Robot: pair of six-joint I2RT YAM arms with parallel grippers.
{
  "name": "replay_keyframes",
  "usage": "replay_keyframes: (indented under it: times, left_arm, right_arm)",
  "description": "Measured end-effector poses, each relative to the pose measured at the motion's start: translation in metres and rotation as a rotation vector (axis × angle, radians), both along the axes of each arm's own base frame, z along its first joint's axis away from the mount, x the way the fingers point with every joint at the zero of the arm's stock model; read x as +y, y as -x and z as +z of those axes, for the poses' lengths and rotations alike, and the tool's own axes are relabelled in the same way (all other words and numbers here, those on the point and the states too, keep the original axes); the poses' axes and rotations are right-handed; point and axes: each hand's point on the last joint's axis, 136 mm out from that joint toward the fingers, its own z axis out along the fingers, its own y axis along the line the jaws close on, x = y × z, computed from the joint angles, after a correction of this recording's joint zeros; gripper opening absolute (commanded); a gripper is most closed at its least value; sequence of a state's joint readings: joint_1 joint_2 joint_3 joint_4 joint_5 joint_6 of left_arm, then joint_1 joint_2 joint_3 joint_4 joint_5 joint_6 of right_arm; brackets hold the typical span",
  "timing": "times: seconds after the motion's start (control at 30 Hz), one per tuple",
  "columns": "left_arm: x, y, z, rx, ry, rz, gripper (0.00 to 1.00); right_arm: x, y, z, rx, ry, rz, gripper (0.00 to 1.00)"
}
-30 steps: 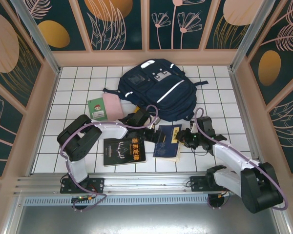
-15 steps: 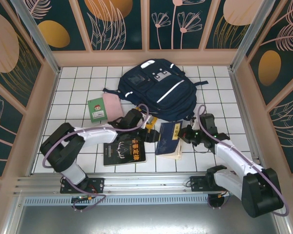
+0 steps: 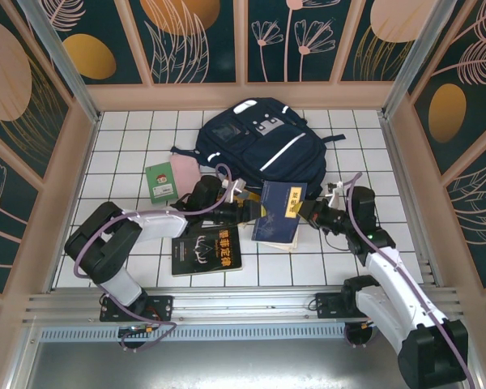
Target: Pack books, pencil case, and school supplies into a backpack
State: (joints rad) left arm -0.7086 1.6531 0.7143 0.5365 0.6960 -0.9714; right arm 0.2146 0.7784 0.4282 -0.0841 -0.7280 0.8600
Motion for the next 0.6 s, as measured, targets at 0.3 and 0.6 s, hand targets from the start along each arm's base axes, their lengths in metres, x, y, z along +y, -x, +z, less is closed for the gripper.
replay_keyframes:
  times: [0.3, 0.6]
  left_arm:
    - [-0.016, -0.004, 0.057, -0.034, 0.237, -0.022, 0.42]
    - [-0.013, -0.008, 0.085, -0.16, 0.203, -0.041, 0.02]
  right_arm:
    - [0.002, -0.016, 0.033, -0.07, -0.102, -0.053, 0.0]
    - [0.0, -0.028, 0.047, -0.13, -0.036, -0.088, 0.32]
